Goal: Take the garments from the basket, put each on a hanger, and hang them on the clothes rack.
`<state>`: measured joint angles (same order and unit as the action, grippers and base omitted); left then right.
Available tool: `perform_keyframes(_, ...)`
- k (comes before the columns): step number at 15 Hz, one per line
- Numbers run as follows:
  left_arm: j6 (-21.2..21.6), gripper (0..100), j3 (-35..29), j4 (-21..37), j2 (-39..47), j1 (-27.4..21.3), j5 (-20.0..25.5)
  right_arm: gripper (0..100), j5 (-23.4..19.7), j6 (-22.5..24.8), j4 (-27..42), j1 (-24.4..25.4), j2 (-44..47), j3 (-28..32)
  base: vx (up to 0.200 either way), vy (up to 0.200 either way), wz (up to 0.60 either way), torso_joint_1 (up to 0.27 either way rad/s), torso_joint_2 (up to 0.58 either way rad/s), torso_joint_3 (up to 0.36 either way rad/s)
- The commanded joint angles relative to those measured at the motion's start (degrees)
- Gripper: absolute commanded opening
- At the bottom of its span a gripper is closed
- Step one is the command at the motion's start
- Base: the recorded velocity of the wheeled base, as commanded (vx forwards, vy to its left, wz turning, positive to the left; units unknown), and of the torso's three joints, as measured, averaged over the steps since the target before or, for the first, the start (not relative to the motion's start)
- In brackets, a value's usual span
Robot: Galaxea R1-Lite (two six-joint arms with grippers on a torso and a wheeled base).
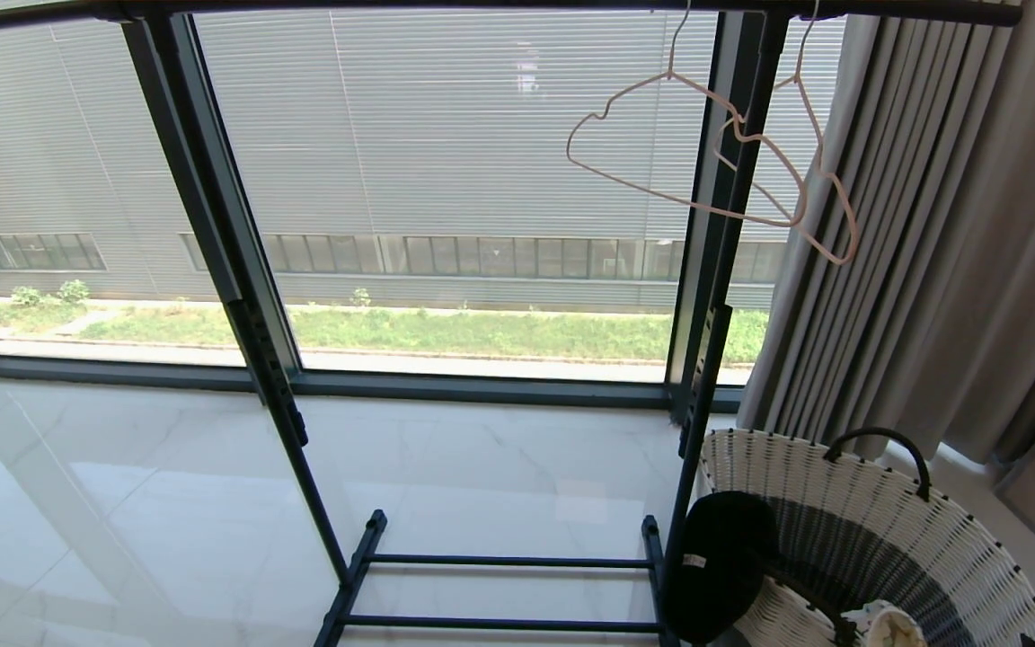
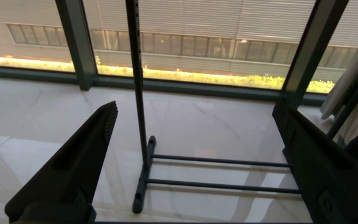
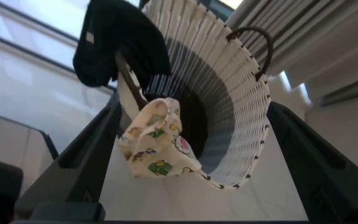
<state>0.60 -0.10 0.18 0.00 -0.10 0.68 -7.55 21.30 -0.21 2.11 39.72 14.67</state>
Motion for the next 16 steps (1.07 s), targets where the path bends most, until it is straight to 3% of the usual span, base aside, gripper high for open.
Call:
perform_keyframes(1, -0.1, 100, 0.0, 0.0, 0.1, 0.0, 0.0, 100, 3.3, 15.3, -6.1, -0.1, 37.5, 8.9, 0.000, 0.000, 0.00, 0.000, 0.00, 0.000)
perform_keyframes(3, 0.0, 100, 0.0, 0.0, 0.1, 0.0, 0.0, 100, 5.5, 20.4, -6.2, 0.0, 46.5, 12.2, 0.000, 0.000, 0.00, 0.000, 0.00, 0.000)
perform_keyframes(5, 0.0, 100, 0.0, 0.0, 0.1, 0.0, 0.0, 100, 7.5, 22.6, -6.4, 0.0, 53.4, 14.2, 0.000, 0.000, 0.00, 0.000, 0.00, 0.000)
perform_keyframes(10, 0.0, 100, 0.0, 0.0, 0.1, 0.0, 0.0, 100, 12.1, 22.5, -12.7, -0.1, 64.0, 14.0, 0.000, 0.000, 0.00, 0.000, 0.00, 0.000)
perform_keyframes(16, 0.0, 100, 0.0, 0.0, 0.1, 0.0, 0.0, 100, 12.9, 22.4, -18.9, 0.2, 70.8, 13.9, 0.000, 0.000, 0.00, 0.000, 0.00, 0.000)
